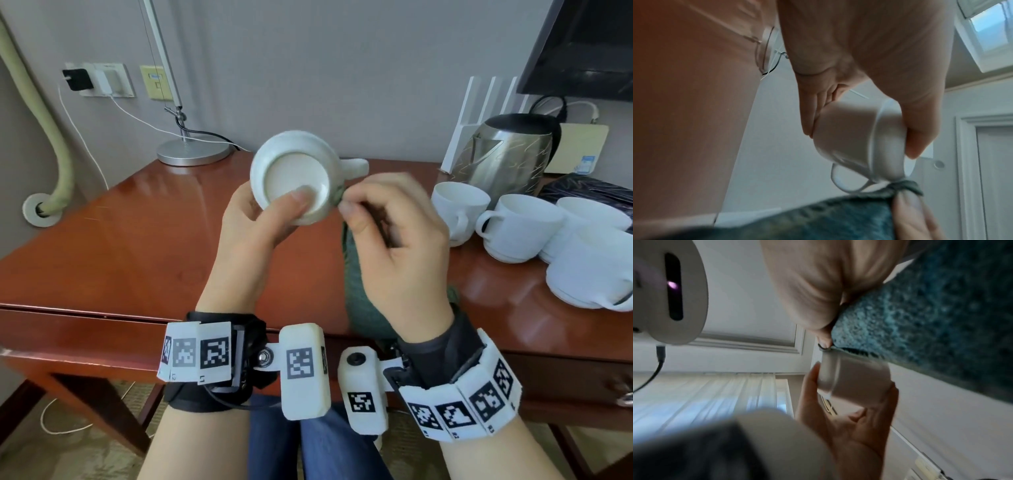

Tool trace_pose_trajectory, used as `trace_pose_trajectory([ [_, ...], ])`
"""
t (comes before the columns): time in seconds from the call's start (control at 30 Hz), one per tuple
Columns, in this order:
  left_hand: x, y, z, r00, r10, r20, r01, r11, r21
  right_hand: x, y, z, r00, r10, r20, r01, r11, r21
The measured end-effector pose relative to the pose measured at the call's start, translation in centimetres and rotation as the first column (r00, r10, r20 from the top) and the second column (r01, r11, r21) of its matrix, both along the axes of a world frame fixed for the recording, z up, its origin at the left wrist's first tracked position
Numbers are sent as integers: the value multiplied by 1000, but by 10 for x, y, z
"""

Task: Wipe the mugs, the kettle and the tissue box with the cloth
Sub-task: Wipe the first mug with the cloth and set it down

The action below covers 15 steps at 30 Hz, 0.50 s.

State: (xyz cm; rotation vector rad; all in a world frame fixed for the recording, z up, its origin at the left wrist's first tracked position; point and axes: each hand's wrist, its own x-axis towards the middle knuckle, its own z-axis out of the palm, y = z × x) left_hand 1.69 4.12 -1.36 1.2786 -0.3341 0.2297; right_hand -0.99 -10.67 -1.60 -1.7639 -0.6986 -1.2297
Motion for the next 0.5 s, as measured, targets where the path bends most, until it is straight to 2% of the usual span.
trace_pose_trajectory([
  [0.13,-1,-1,-5,991,118,59,-129,967,218,3,-4,12,999,-13,35,12,999,30],
  [0.27,-4,-5,-8,960,152,234,-233,898,373,4,-2,7,1000,-22,16,22,1000,2],
  [0.37,-2,-5,-6,922,193,334,-324,859,396,1,2,2,1000,-17,-7,17,997,-80],
  [0.5,1,-3,-7,902,235,362,-367,859,357,-4,5,-7,997,-67,46,75,977,-200],
])
